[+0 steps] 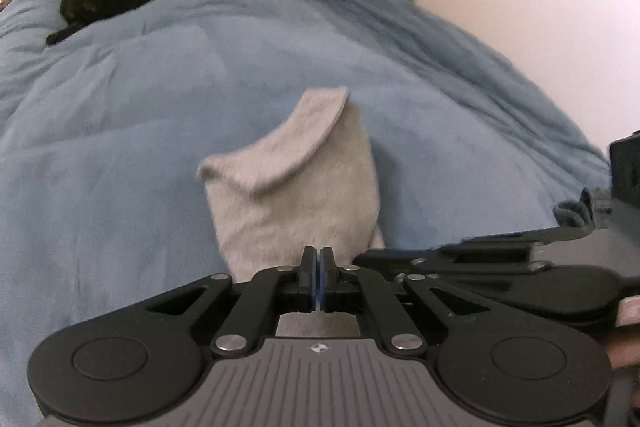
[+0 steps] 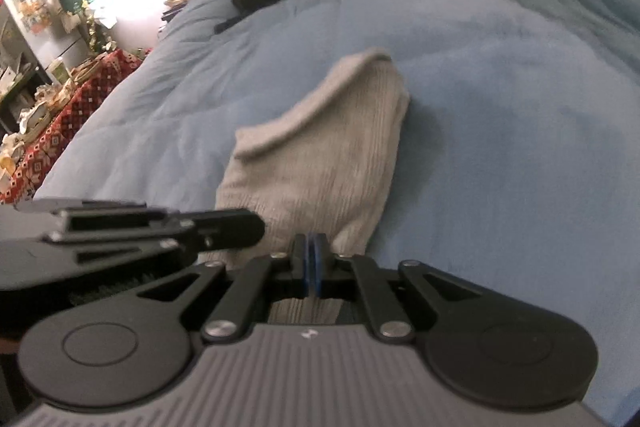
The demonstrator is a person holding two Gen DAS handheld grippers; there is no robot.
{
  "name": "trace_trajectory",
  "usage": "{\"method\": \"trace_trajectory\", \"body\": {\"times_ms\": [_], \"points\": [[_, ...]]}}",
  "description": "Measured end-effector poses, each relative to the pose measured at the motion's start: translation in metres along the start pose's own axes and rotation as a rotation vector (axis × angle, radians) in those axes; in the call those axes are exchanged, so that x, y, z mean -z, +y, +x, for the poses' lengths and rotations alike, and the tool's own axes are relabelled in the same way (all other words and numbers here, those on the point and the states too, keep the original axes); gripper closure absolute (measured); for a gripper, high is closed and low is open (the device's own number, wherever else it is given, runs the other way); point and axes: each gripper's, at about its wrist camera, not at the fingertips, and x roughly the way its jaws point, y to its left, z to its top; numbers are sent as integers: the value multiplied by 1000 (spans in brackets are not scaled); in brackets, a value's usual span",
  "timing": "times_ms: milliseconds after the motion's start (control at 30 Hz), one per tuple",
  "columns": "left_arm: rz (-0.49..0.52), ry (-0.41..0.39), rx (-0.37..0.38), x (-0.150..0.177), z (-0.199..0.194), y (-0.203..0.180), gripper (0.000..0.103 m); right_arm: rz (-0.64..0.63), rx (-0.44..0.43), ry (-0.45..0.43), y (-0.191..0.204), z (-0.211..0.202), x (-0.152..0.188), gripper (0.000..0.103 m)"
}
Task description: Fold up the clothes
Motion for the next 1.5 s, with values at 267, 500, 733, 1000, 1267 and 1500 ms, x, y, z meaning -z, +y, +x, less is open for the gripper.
{"method": "trace_trajectory", "body": {"times_ms": [267,500,733,1000,1267,1500], "points": [[-1,-7,16,13,-23,-4,101,20,-21,70,10,-28,47,100],[74,70,32,51,-34,-19,100,49,-28,117,3,-51,76,97],[5,131,11,78,-40,-3,100,65,-41,47,0,-69,69,93],[-65,45,15,56,-76,9,99,112,-52,-3,-13,-69,45,92],[-138,-34,41,18,-55,34,74,136,-51,-65,-25,-42,1,77],[-269,-3,106,-6,-6,57,63,220,-34,-16,-49,-12,-16,63]]}}
